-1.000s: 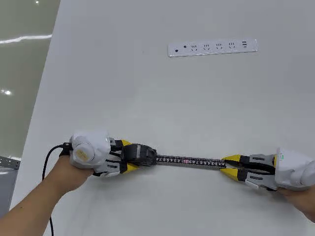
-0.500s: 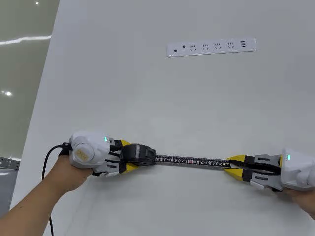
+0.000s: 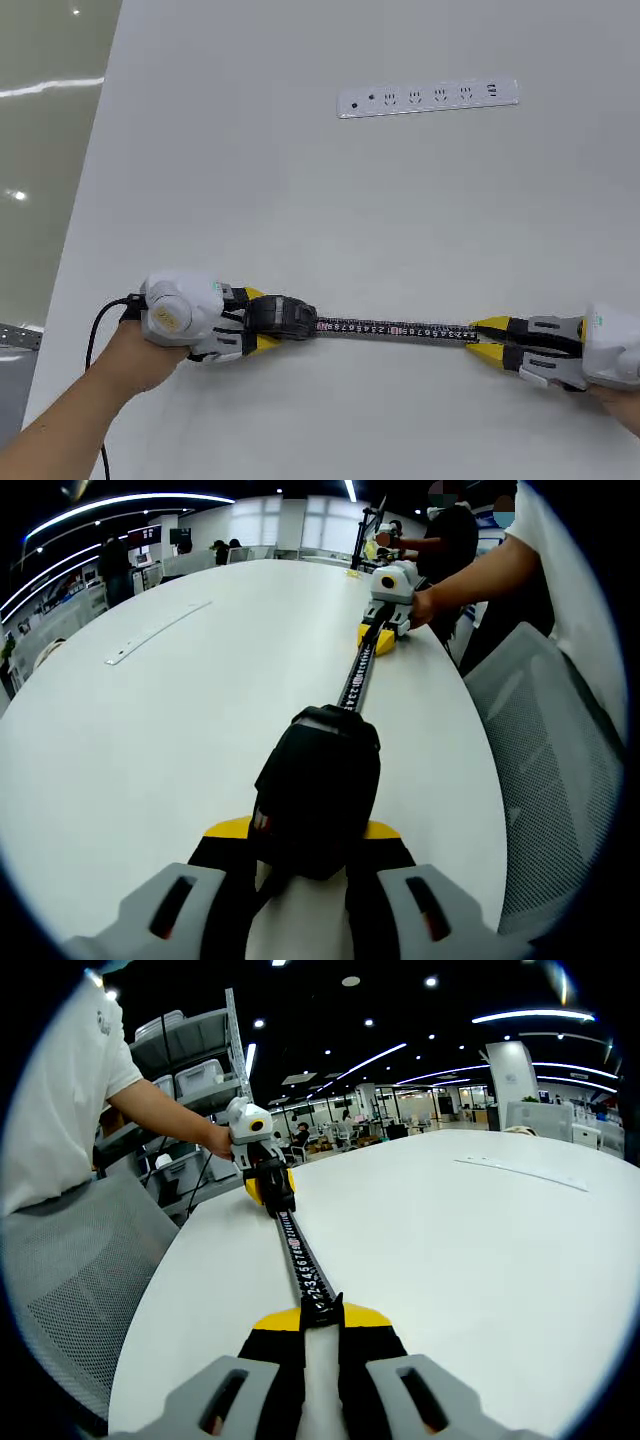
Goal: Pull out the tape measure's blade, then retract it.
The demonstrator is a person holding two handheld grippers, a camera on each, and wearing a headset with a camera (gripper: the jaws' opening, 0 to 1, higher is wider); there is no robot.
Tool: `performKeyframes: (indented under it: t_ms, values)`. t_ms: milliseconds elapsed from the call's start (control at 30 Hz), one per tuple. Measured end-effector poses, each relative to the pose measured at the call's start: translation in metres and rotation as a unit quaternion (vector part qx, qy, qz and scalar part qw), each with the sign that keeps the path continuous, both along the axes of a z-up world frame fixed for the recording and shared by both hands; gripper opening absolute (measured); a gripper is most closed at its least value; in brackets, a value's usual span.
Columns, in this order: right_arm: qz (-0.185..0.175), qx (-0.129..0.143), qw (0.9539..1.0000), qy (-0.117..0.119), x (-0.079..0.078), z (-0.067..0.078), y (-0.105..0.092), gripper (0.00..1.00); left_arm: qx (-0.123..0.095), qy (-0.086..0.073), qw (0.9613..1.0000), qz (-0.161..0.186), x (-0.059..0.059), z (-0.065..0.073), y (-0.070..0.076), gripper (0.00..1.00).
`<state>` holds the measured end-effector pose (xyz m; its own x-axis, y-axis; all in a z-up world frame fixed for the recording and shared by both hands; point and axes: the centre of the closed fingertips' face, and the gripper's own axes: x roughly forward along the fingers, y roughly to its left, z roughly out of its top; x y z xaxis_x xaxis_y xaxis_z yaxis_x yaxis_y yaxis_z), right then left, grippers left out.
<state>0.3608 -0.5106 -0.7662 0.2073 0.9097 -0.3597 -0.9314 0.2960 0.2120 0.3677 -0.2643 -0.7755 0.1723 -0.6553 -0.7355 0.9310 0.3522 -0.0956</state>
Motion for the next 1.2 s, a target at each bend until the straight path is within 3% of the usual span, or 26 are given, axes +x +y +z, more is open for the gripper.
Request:
performKeyframes:
  t_ms: [1200]
  values:
    - [-0.015,0.001,0.9999,0.005,-0.003,0.001,-0.029,0.09,0.003,0.001,1.0000,0.001,-0.001,0.000,0.000,0.31]
